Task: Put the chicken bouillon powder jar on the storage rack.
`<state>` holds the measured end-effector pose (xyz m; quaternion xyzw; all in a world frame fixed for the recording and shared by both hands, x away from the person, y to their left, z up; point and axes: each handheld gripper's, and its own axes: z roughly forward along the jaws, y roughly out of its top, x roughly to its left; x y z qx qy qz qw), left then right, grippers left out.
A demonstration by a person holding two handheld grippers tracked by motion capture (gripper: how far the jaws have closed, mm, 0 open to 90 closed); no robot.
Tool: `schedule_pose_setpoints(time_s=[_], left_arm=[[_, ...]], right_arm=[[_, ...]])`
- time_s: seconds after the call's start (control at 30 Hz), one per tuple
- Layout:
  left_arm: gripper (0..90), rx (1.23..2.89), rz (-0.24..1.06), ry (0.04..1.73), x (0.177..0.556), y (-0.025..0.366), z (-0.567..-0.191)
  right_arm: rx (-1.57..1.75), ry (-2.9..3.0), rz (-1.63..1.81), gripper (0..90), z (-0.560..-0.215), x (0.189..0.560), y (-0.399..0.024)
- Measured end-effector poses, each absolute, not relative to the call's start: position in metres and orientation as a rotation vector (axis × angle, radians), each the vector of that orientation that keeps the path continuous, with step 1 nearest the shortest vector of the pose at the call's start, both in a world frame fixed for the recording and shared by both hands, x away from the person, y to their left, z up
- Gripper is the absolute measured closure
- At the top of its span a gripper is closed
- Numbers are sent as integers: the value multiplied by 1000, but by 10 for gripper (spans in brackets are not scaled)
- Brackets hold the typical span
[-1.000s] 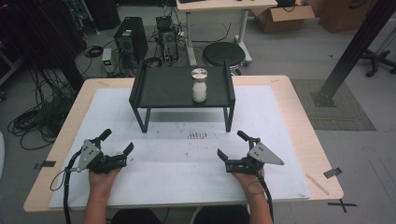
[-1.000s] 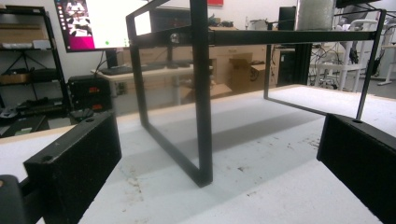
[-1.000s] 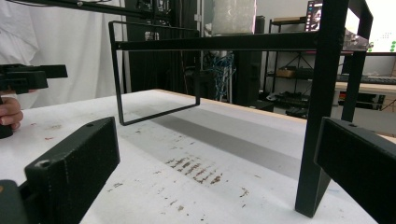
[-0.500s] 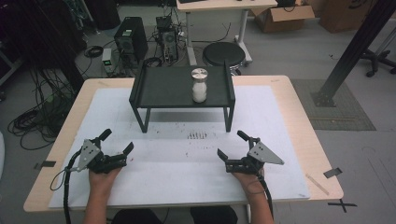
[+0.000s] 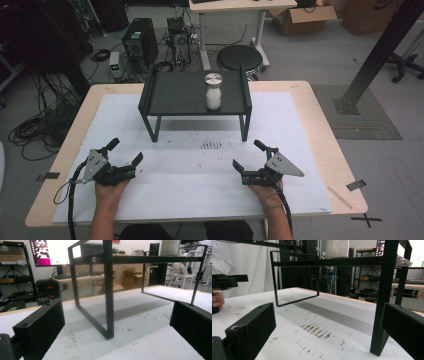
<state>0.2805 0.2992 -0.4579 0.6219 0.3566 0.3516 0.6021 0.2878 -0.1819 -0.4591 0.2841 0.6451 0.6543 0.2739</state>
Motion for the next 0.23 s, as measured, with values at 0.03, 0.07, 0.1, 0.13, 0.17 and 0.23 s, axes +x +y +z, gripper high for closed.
schedule_pose_setpoints(time_s=[0.03,0.07,0.1,0.13,0.17,0.23], left_arm=[[2,1440,814,826,281,299,-458],[2,1440,814,826,281,299,-458],[2,1440,814,826,281,299,-458],[2,1440,814,825,280,299,-458],[2,1440,814,825,280,299,-458],[2,1440,813,825,280,299,-458]], right_arm=[[764,1736,1760,0,-459,288,-182],[763,1735,1759,0,-459,288,-182],[763,1735,1759,0,-459,288,-182],[763,1735,1759,0,-459,288,-182],[764,1735,1759,0,-459,288,-182],[763,1735,1760,0,-459,288,-182]])
